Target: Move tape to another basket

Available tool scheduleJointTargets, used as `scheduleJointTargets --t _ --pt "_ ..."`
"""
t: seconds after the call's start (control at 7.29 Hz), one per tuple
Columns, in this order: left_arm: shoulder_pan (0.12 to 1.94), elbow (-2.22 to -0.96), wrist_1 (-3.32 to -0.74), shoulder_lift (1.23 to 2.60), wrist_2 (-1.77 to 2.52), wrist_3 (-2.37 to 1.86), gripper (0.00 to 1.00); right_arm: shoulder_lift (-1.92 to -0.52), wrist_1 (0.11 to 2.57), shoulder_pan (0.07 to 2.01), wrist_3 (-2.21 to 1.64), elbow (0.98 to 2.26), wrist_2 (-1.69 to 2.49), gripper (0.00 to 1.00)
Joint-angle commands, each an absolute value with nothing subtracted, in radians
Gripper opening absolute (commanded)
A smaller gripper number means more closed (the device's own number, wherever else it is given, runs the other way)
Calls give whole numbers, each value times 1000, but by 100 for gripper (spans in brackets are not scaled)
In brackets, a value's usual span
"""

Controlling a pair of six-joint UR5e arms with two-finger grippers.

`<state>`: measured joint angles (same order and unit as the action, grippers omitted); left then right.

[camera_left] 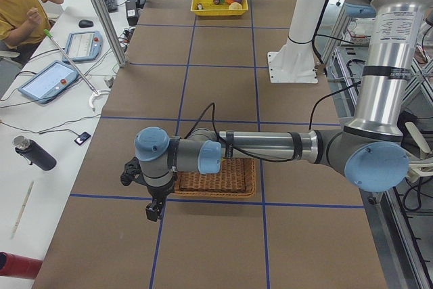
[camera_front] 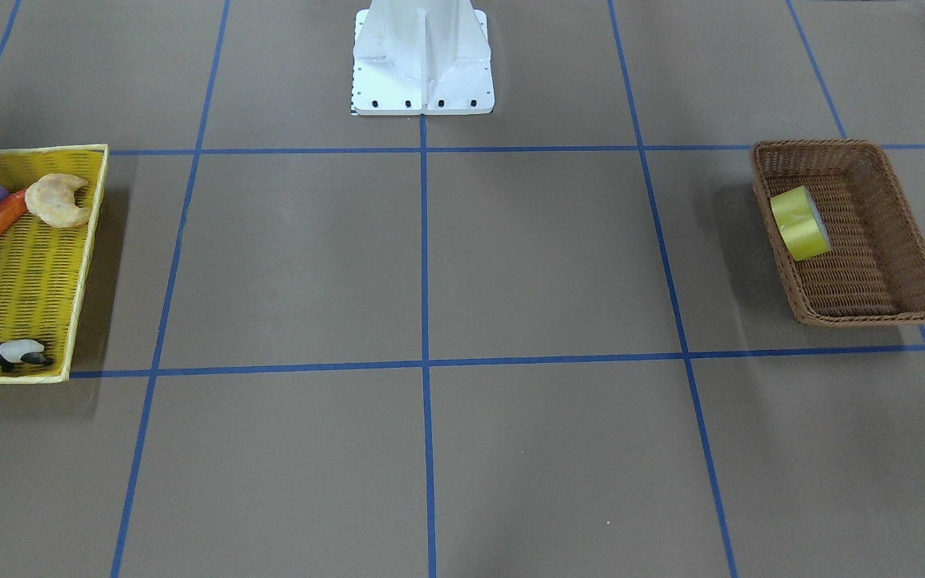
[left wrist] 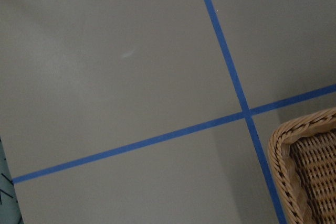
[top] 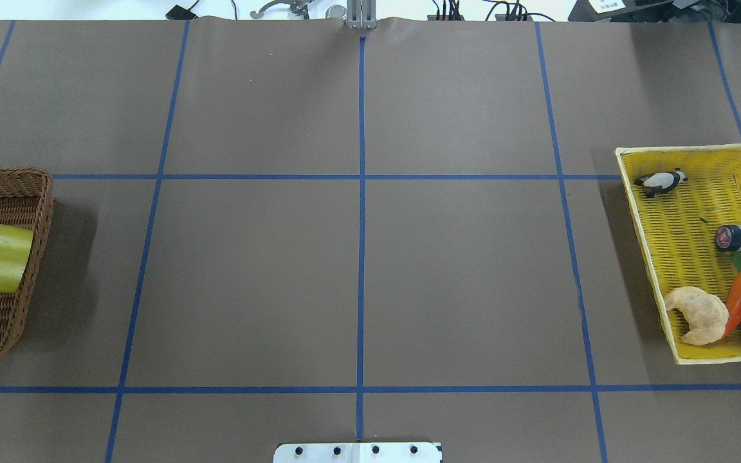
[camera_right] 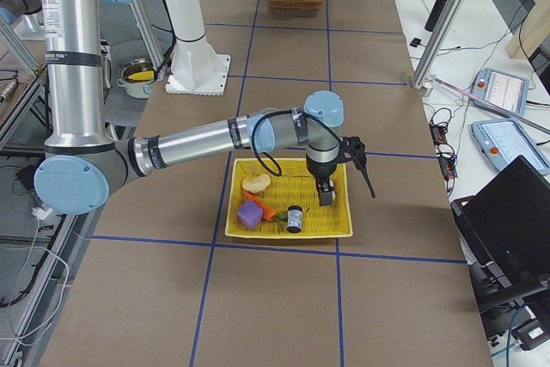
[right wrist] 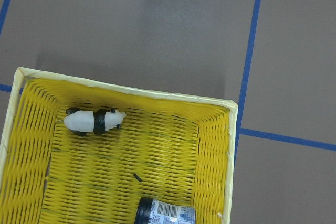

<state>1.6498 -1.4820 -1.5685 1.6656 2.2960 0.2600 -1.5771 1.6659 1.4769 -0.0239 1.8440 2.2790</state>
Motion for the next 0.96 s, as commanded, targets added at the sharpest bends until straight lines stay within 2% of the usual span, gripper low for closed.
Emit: scheduleJointTargets --t 0.0,0.14,0.82 --pt "1703 -1497 -1557 1587 2492 247 98 -1630 1730 1549 126 1842 2287 100" --pt "1701 -1524 -1559 1550 2490 255 98 -1637 1730 1554 118 1841 2284 100" --pt "1698 -1560 -1595 1529 2421 259 98 -1620 1729 1554 112 1824 2264 100"
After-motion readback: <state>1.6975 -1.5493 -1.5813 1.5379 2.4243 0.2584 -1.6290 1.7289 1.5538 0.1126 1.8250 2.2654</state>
